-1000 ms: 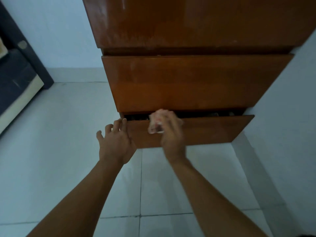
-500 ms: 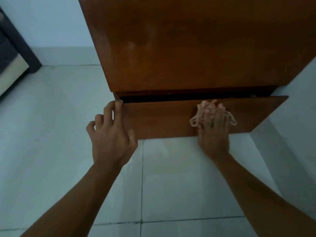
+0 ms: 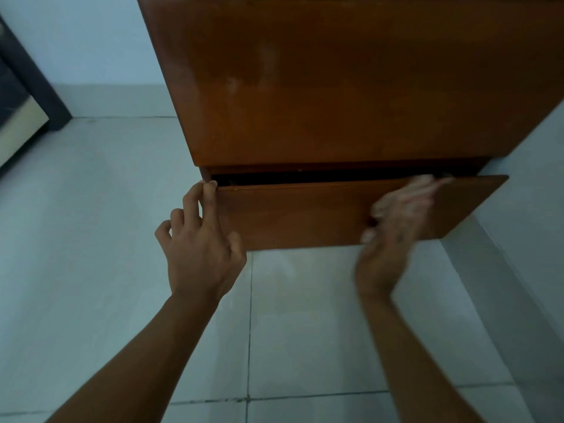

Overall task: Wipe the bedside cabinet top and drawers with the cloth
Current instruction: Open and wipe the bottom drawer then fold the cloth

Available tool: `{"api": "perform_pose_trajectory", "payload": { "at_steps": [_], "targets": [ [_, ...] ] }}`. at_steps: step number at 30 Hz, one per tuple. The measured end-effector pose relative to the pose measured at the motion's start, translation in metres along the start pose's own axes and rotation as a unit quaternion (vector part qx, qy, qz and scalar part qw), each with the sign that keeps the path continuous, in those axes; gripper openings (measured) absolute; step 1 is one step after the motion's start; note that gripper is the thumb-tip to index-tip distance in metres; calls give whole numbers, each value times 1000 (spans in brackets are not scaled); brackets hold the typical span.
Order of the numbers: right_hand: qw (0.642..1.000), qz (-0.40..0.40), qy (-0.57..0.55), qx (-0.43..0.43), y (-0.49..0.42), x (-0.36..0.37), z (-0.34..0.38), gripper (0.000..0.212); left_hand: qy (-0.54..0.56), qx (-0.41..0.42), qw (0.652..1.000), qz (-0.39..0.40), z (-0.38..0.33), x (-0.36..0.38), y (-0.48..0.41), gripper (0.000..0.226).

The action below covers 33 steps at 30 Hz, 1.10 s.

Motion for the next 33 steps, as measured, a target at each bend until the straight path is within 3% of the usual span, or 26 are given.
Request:
{"api": "perform_pose_trajectory", "payload": {
  "at_steps": [4,7,9,10,12,14,22,25,27,29,33],
  "targets": [
    [965,192,10,-177,77,59,96,88,-19,12,1000,5,4,-1,0,73],
    [960,199,54,-187,90,79,109,96,-26,11,1000,2,4,0,-1,73],
    [962,189,75,-180,86,82,88,88,-33,14,999,3,5,0,-1,73],
    [969,183,72,-148,80,81,72,83,-36,16,999,3,5,-1,0,73],
    [984,174,47,-2,58,75,28,76,-37,18,999,0,5,-1,0,73],
    [969,198,3,146,30,65,-15,71,-31,10,999,-4,3,0,1,73],
    [939,92,14,331,-52,8,-82,69,-36,-8,999,8,0,1,2,75],
    [915,62,13,399,-63,-12,-85,38,-53,-15,998,32,-4,-5,2,75],
    [906,128,17,402,-69,-21,-77,29,-67,-16,996,56,-6,-12,1,74],
    [904,188,72,378,-76,-39,-65,38,-71,-20,994,79,-9,-20,-4,73],
    [923,300,199,134,-80,-63,-15,58,-46,-19,996,80,-19,-32,-5,67]
  ]
}}
Point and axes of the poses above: each hand's wrist, its own y-axis away from the middle knuckle, its own x-axis out of the palm, z = x × y, the point moved 4 cm from there along -y, towards the middle knuckle, and after that the axes turned 12 degrees about y, right-handed, at the moved point
